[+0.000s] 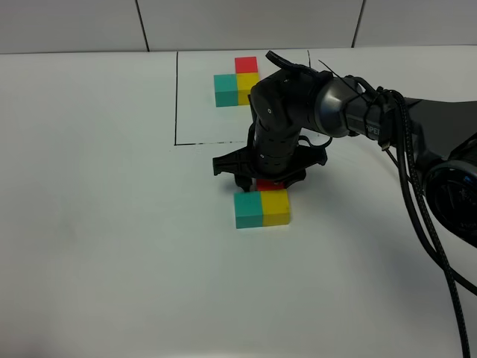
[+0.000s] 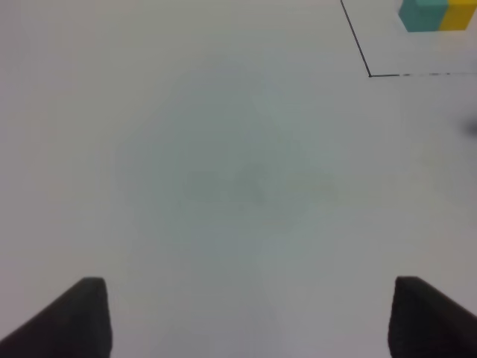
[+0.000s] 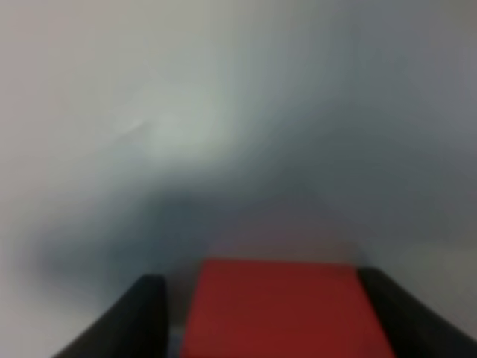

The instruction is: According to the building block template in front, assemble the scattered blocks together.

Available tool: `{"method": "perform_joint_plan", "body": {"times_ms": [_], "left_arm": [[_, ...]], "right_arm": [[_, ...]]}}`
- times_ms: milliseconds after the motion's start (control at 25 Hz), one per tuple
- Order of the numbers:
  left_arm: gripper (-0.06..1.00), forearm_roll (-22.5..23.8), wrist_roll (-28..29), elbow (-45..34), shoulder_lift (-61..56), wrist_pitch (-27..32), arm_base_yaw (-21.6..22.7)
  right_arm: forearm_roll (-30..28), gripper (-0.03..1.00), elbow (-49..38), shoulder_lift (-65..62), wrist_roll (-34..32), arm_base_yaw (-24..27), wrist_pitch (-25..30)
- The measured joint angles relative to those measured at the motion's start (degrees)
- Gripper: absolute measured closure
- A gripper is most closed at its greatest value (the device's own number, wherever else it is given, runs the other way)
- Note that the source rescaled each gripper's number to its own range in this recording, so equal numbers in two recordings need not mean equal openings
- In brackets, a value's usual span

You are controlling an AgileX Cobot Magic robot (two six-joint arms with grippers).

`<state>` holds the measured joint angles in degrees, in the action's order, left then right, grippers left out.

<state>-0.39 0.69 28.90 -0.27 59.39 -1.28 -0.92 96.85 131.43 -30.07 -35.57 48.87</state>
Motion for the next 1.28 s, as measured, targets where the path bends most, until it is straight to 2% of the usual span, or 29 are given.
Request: {"method": "perform_joint_plan", "body": {"times_ms": [120, 160, 200, 280, 440, 600, 720, 920, 1160, 1280], "left_arm": [[0.15, 0.0, 0.0, 0.0, 0.0, 0.0, 0.0], [0.15, 0.0, 0.0, 0.0, 0.0, 0.0, 0.0], [0.15, 0.0, 0.0, 0.0, 0.0, 0.0, 0.0], [0.15, 0.0, 0.05, 0.0, 0.0, 0.0, 0.0], [0.15, 0.0, 0.05, 0.0, 0.0, 0.0, 0.0], [0.15, 0.0, 0.05, 0.0, 0.0, 0.0, 0.0], [0.15, 0.0, 0.05, 0.0, 0.0, 0.0, 0.0], [0.15, 0.0, 0.05, 0.0, 0.0, 0.0, 0.0], [0.15, 0.0, 0.05, 0.0, 0.0, 0.0, 0.0], [0.15, 0.0, 0.05, 0.0, 0.0, 0.0, 0.0]], "right_arm": [[0.13, 0.28, 0.0, 0.0, 3.3, -0.16, -2.4], [0.05, 0.17, 0.0, 0.0, 4.33, -0.16, -3.19], [-0.22, 0.09, 0.0, 0.16, 5.16, -0.16, -3.84], [-0.8, 0.01, 0.0, 0.09, 6.85, -0.16, -4.82], [-0.88, -0.03, -0.3, -1.2, 9.78, 0.52, -5.87], [-0.77, -0.03, -0.3, -5.32, 13.76, 3.58, -6.09], [-0.11, -0.03, -0.3, -7.69, 18.38, 7.56, -6.05], [4.92, -0.03, -0.3, -10.45, 24.93, 15.95, -5.1], [7.04, -0.03, -0.3, -13.24, 30.07, 25.94, 0.37], [8.55, -0.03, -2.24, -15.1, 32.57, 28.41, 2.48]]}}
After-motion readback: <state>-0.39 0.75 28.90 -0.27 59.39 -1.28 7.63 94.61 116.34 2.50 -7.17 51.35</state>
